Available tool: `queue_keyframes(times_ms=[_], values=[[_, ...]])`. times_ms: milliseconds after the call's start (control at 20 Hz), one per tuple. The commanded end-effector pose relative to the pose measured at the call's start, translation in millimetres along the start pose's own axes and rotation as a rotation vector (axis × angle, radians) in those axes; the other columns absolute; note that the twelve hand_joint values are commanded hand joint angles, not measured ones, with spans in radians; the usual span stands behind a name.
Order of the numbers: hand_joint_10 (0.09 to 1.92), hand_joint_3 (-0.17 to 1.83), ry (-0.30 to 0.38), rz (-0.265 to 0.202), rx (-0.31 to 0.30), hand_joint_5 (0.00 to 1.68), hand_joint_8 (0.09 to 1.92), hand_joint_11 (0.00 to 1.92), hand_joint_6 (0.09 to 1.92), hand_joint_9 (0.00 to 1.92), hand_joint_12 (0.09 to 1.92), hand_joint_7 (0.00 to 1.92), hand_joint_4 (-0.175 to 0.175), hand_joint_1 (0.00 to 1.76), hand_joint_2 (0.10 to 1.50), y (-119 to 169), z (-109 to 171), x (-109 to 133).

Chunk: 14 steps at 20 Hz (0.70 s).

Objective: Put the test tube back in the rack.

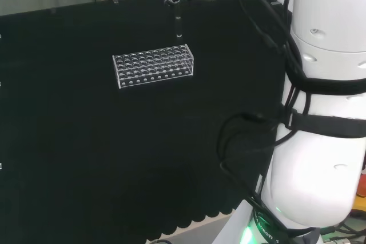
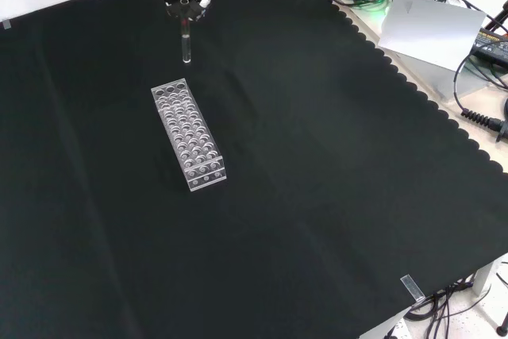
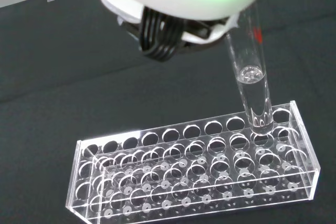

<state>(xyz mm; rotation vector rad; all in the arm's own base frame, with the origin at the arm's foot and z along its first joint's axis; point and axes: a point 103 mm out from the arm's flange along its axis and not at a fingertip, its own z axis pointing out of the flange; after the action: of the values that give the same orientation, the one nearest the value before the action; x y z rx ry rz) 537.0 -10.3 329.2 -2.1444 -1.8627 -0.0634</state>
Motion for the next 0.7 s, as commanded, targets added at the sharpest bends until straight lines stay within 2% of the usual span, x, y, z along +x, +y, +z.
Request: queue_keyframes(times_ms=[50, 300, 700], values=[[0.14, 0.68, 0.012, 0.003, 0.009, 1.57, 0.22, 1.08, 0.09, 1.77, 1.08, 1.89, -0.175, 1.24, 0.57, 8, 7, 0], [0.14, 0.68, 0.019, 0.018, 0.035, 1.57, 0.22, 1.08, 0.09, 1.77, 1.08, 1.89, -0.175, 1.24, 0.57, 19, 19, -6], [0.14, 0.68, 0.022, 0.025, 0.04, 1.57, 0.22, 1.08, 0.09, 1.77, 1.08, 1.89, -0.175, 1.24, 0.57, 29, 39, -11]])
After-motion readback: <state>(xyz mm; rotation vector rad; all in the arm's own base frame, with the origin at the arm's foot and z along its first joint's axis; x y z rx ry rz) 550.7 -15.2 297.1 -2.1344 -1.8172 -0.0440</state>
